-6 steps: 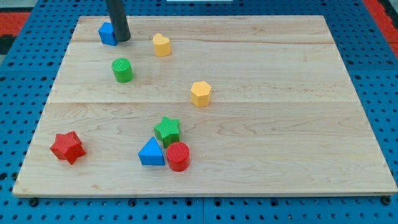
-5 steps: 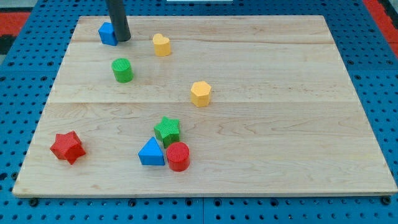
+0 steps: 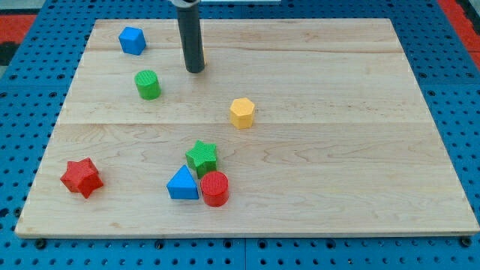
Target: Push the yellow heart closer to the yellow hexagon
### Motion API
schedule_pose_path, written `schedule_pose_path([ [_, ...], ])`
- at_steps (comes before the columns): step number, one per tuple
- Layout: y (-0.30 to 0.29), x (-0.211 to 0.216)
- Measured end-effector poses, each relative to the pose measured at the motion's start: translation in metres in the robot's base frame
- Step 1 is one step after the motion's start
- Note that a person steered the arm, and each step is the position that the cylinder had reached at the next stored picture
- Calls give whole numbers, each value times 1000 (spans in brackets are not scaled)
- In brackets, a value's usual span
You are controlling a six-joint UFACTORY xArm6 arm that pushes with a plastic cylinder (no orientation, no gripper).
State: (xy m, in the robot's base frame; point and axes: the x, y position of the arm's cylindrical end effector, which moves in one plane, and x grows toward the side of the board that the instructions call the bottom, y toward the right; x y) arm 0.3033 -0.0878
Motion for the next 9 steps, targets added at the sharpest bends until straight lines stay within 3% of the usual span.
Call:
schedule_pose_path([
  [1,-50,-21],
  [2,-38,-53],
  [3,35,-56],
  [4,58,-3],
  [5,58,12],
  [9,59,-43],
])
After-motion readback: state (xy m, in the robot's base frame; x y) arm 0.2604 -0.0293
